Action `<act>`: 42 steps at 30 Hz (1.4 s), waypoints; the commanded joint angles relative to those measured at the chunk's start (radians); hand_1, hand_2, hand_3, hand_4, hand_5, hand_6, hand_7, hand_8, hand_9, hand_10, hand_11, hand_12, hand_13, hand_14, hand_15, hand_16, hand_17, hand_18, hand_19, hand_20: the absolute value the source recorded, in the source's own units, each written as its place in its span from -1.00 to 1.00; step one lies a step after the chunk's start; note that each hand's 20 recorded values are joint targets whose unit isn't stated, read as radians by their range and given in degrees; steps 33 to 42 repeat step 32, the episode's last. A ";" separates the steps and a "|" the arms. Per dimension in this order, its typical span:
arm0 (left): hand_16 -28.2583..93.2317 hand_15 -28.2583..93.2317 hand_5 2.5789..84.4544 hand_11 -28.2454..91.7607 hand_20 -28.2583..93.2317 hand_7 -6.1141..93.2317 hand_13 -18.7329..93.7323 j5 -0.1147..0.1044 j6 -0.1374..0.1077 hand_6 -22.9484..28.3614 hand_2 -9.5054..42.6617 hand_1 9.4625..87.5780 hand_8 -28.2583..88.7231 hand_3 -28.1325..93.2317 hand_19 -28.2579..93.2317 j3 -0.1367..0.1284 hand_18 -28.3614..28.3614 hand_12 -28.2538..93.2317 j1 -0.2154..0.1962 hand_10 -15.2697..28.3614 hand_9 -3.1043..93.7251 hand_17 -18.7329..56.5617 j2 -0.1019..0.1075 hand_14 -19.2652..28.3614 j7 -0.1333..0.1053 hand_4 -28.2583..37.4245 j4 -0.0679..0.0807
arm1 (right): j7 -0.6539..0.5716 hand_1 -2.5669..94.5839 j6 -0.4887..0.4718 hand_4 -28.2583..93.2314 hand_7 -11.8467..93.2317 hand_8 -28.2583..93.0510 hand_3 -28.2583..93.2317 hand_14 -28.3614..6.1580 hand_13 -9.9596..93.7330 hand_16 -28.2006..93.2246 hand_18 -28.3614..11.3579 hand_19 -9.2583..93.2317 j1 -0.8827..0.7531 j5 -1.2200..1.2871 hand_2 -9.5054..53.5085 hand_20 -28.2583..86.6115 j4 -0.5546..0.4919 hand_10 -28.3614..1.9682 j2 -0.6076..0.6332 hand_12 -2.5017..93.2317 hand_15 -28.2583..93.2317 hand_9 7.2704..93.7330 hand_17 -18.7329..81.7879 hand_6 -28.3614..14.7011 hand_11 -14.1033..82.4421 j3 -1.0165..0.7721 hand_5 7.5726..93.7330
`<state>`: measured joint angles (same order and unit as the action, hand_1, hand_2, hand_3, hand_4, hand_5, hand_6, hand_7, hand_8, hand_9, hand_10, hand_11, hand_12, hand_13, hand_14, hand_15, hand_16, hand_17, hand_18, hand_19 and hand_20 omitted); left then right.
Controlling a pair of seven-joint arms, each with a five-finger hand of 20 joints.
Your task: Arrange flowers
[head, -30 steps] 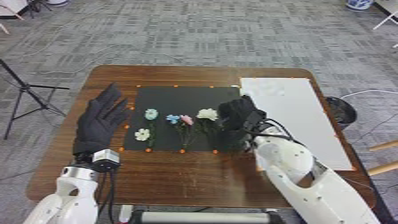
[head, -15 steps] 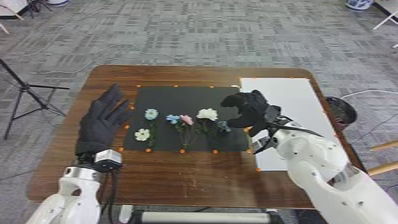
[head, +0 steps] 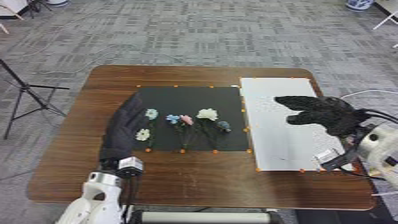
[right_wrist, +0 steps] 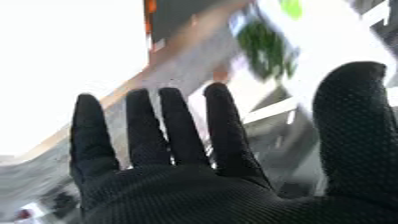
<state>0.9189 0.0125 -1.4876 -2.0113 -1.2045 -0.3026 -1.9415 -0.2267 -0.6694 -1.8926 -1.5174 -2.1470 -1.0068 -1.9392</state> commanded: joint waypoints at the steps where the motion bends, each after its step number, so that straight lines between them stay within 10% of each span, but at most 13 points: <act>1: -0.40 -0.44 -0.46 -0.36 -0.42 -0.54 -0.37 0.041 0.011 -0.12 -0.73 -0.61 -0.67 0.45 0.10 0.033 0.67 -0.26 -0.015 0.11 -0.54 -0.85 -0.067 0.30 0.011 -0.95 0.008 | 0.005 -0.67 0.287 -0.93 -0.69 -0.64 0.70 -0.09 -0.55 0.11 -0.73 -0.16 -0.083 0.580 -0.78 -0.28 -0.007 0.11 -0.175 -0.46 -0.69 -0.68 -0.83 0.22 -0.77 0.001 -0.64; 10: -0.37 -0.51 -0.49 -0.40 -0.41 -0.55 -0.42 0.047 0.035 -0.13 -0.78 -0.57 -0.67 0.32 0.07 0.025 0.65 -0.23 -0.030 0.07 -0.58 -0.89 -0.096 0.24 0.032 -1.00 0.010 | -0.043 -0.82 0.256 -0.98 -0.76 -0.62 0.63 0.13 -0.64 0.14 -0.50 -0.18 -0.140 0.592 -0.49 -0.37 -0.025 0.29 -0.210 -0.51 -0.84 -0.79 -0.95 0.16 -0.84 0.023 -0.77; 14: -0.34 -0.54 -0.52 -0.43 -0.41 -0.57 -0.45 -0.009 0.062 -0.14 -0.76 -0.56 -0.66 0.29 0.04 0.037 0.62 -0.21 -0.006 0.04 -0.60 -0.91 -0.098 0.21 0.016 -1.00 0.022 | -0.018 -0.85 0.282 -1.00 -0.75 -0.62 0.59 0.24 -0.64 0.17 -0.42 -0.19 -0.134 0.573 -0.41 -0.39 -0.029 0.35 -0.201 -0.55 -0.91 -0.78 -0.98 0.17 -0.85 0.028 -0.73; 23: -0.33 -0.58 -0.62 -0.52 -0.41 -0.61 -0.50 0.008 0.067 -0.19 -0.75 -0.55 -0.65 0.27 0.00 0.040 0.63 -0.17 0.011 0.00 -0.65 -0.95 -0.106 0.19 0.027 -1.00 0.026 | 0.054 -0.73 0.338 -1.00 -0.77 -0.62 0.23 0.30 -0.66 0.20 -0.37 -0.23 -0.144 0.528 -0.34 -0.41 -0.044 0.41 -0.192 -0.60 -0.98 -0.82 -1.00 0.14 -0.87 0.051 -0.83; 29: -0.33 -0.62 -0.67 -0.61 -0.42 -0.63 -0.55 0.030 0.039 -0.21 -0.74 -0.54 -0.64 0.24 -0.04 0.026 0.62 -0.13 -0.027 -0.04 -0.68 -0.99 -0.101 0.19 0.038 -1.00 0.006 | 0.055 -0.74 0.332 -1.00 -0.76 -0.62 0.38 0.25 -0.71 0.23 -0.47 -0.27 -0.145 0.565 -0.52 -0.41 -0.045 0.46 -0.200 -0.54 -1.00 -0.90 -1.00 0.21 -0.92 0.065 -0.92; 42: -0.32 -0.65 -0.76 -0.73 -0.41 -0.65 -0.60 0.046 0.042 -0.23 -0.76 -0.55 -0.63 0.26 -0.10 0.027 0.62 -0.04 -0.010 -0.09 -0.71 -1.00 -0.109 0.17 0.044 -0.99 0.015 | 0.006 -0.74 0.312 -1.00 -0.79 -0.60 0.36 0.15 -0.73 0.22 -0.61 -0.29 -0.121 0.575 -0.52 -0.41 -0.040 0.44 -0.165 -0.48 -1.00 -0.92 -1.00 0.19 -0.96 0.055 -0.95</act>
